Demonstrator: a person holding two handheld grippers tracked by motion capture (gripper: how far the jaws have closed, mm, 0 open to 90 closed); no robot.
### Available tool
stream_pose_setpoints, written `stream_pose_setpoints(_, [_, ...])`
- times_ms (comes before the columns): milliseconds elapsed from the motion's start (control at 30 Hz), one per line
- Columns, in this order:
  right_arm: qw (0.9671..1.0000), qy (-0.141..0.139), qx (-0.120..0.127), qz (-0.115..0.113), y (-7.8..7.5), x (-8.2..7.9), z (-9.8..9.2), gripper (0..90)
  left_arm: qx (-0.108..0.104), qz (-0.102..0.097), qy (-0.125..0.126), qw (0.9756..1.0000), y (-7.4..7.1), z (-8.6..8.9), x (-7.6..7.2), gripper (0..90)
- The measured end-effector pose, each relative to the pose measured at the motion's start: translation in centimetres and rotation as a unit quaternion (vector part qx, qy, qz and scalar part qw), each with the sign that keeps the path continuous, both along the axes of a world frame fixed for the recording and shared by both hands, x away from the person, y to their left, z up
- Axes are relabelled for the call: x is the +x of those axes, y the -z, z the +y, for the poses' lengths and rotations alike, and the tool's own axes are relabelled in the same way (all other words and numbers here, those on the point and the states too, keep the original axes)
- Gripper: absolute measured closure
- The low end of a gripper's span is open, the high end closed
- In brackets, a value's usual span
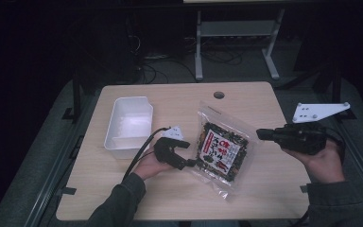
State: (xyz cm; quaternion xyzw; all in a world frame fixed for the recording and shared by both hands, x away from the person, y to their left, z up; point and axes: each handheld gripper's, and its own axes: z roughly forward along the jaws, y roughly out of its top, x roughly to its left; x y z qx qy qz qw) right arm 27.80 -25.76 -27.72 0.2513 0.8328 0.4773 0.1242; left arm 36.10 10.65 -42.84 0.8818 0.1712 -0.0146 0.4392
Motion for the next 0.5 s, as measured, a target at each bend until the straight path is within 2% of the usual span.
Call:
stream_pose_setpoints(100, [1.0000,-0.008,0.002,-0.004,-0.1,0.3,0.2,90.0,-0.012,0.021,0.023,0.9994,0.0,-0.9,0.6,22.7])
stream_pose_setpoints(133, [0.9999,-0.008,0.003,-0.005,-0.1,0.4,0.2,90.0,-0.012,0.021,0.023,0.9994,0.0,-0.9,0.6,24.7])
stream_pose_setpoints(200, [0.9999,-0.007,0.007,-0.005,0.0,0.7,0.2,90.0,-0.021,0.037,0.041,0.9982,0.1,-1.3,0.8,31.5])
stream_pose_setpoints(267, [0.9999,-0.006,0.009,-0.005,0.1,0.9,0.2,90.0,-0.022,0.036,0.048,0.9979,0.0,-1.3,0.8,43.7])
stream_pose_setpoints(300, [0.9999,-0.003,0.012,-0.005,0.2,1.2,0.1,90.0,-0.019,0.026,0.050,0.9982,0.0,-1.3,0.8,48.4])
stream_pose_setpoints(367, [0.9999,-0.002,0.013,-0.004,0.3,1.2,0.1,90.0,-0.017,0.027,0.054,0.9980,-0.1,-1.2,0.8,51.9])
stream_pose_setpoints(400, [0.9999,0.001,0.016,-0.004,0.4,1.3,-0.1,90.0,-0.019,0.029,0.062,0.9975,-0.1,-1.1,0.7,60.2])
stream_pose_setpoints(500, [0.9997,0.012,0.023,-0.001,0.9,1.6,-0.5,89.9,-0.017,0.020,0.079,0.9965,-0.4,-1.1,0.4,67.9])
